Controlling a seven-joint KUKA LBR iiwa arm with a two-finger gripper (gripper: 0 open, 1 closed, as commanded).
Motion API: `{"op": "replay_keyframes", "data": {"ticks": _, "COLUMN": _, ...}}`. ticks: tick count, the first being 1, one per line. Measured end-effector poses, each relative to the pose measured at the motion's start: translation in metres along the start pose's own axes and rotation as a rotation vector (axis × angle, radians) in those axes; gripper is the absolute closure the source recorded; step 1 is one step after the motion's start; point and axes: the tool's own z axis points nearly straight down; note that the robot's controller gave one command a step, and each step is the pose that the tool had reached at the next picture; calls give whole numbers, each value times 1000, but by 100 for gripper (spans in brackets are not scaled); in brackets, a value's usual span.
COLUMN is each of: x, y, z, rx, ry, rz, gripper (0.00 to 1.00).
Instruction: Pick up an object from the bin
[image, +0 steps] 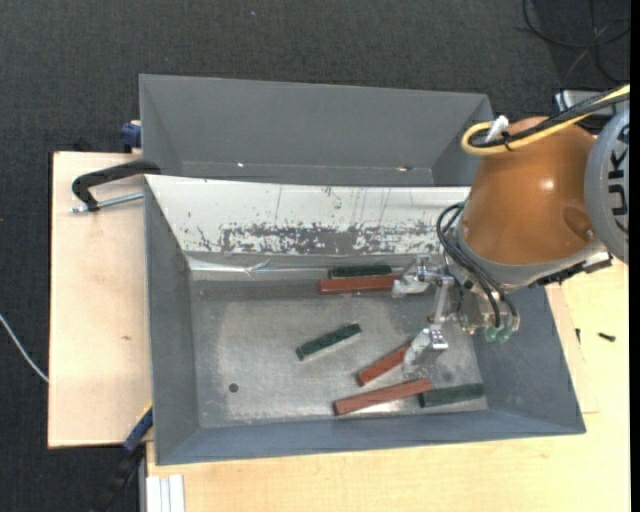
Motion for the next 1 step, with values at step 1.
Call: {"op": "replay_keyframes", "data": {"ticks": 1, "x": -14, "y": -18, "z": 59, "rx": 0, "ry": -6, "rz": -23, "gripper": 0}}
